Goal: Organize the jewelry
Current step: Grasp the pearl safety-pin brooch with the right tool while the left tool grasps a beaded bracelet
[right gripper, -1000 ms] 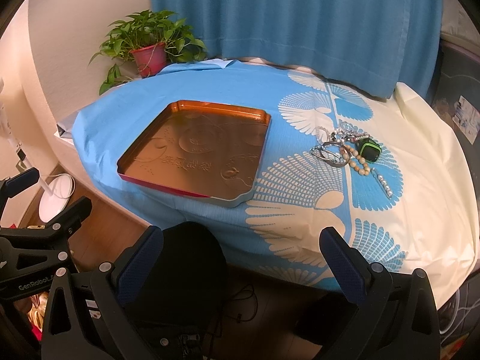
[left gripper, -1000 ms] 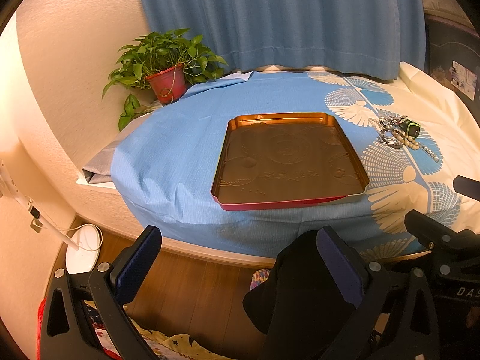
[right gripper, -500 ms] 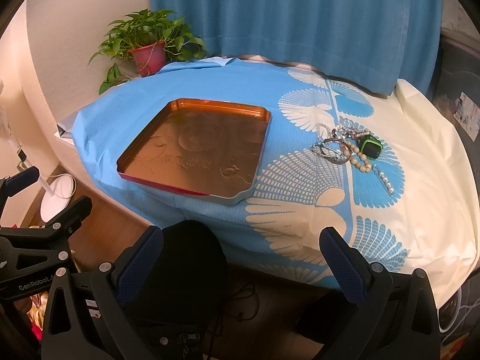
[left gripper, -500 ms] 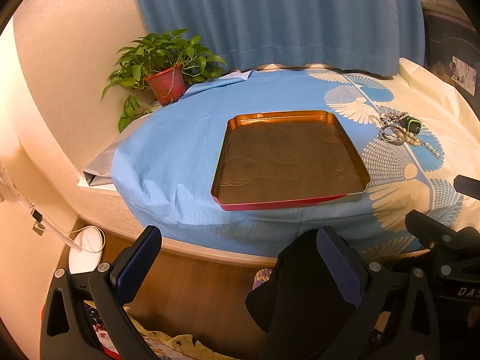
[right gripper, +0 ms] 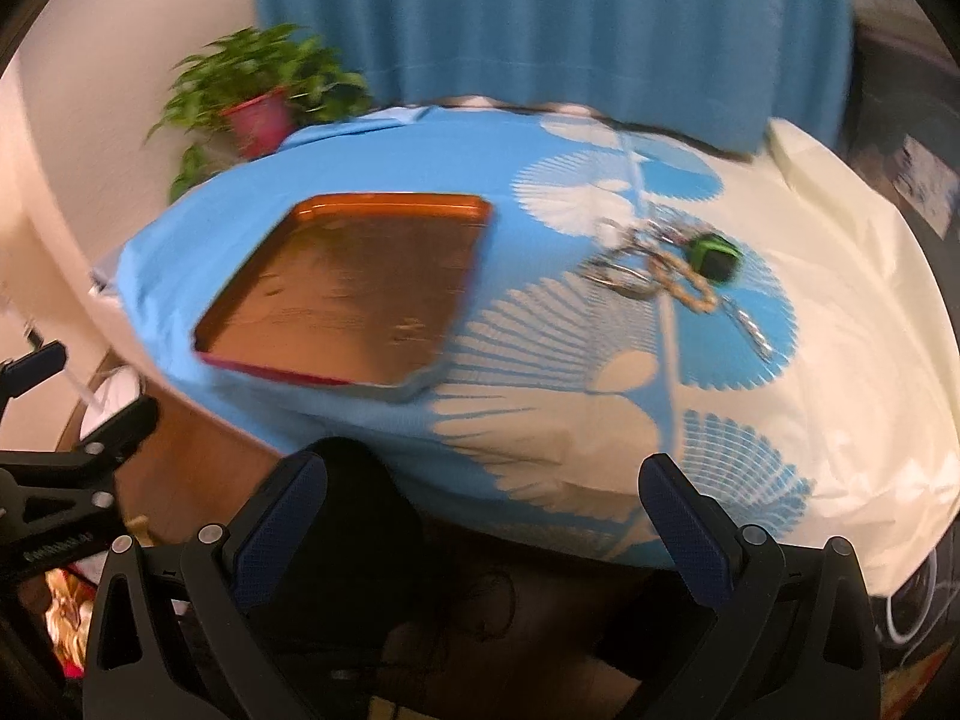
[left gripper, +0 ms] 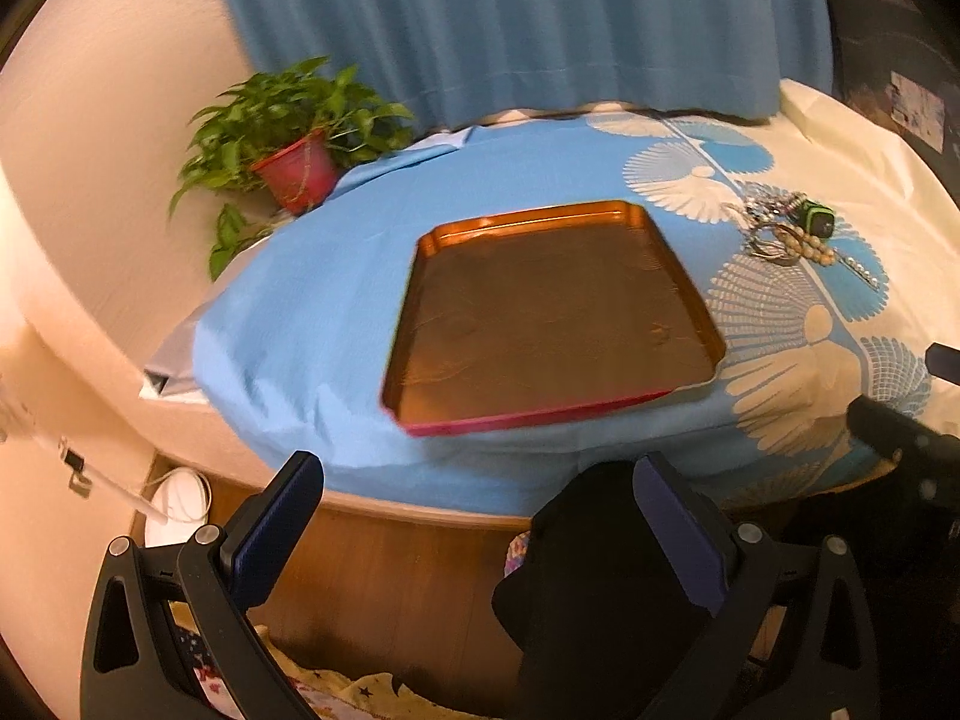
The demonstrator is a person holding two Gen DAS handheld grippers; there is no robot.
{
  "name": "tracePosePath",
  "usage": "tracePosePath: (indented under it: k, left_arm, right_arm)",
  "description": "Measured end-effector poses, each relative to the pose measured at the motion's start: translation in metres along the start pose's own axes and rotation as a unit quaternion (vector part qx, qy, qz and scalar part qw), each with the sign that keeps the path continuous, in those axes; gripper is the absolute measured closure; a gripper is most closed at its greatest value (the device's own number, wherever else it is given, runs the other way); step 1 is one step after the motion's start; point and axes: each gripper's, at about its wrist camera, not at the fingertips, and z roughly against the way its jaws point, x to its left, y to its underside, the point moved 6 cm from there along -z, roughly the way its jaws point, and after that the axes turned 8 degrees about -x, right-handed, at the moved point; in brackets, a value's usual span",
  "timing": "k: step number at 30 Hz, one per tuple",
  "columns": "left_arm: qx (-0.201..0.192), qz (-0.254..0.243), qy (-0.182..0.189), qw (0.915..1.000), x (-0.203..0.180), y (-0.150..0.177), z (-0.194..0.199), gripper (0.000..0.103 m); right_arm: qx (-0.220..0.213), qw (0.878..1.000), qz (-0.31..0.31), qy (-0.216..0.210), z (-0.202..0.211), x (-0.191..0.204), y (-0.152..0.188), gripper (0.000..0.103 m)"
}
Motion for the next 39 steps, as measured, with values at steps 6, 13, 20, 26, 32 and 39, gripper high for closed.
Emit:
tracePosePath:
  k: [6, 13, 20, 26, 32, 39]
  left_arm:
    - [-0.006, -0.035, 0.035, 0.9987, -0.05, -0.037, -0.021, 0.0]
    - [0.032, -0.094, 0.134, 0.9859, -0.145, -0.091, -0.079, 0.0]
    - [0.041, -0.154, 0.196, 0.9675, -0.229, -0.133, -0.134, 0.0]
    - [0.071, -0.19, 0.219, 0.9544, -0.262, -0.138, -0.171, 0.0]
    - [0.096, -0.191, 0.224, 0.9508, -0.255, -0.129, -0.19, 0.004]
    - [0.133, -0.137, 0.246, 0.9503, -0.246, -0.132, -0.204, 0.035]
  right_arm:
    - [0.008, 0.997, -0.061, 0.051, -0.017, -0.079, 0.002, 0.0]
    - [0.019, 0.99, -0.092, 0.104, -0.055, -0.178, -0.002, 0.0]
    - [0.042, 0.992, -0.065, 0.097, -0.113, -0.233, -0.014, 0.0]
    - [0.05, 0.995, -0.052, 0.07, -0.152, -0.24, -0.025, 0.0]
    - [0.035, 0.997, -0.042, 0.061, -0.167, -0.239, -0.038, 0.0]
    - [0.024, 0.997, -0.043, 0.063, -0.171, -0.239, -0.042, 0.0]
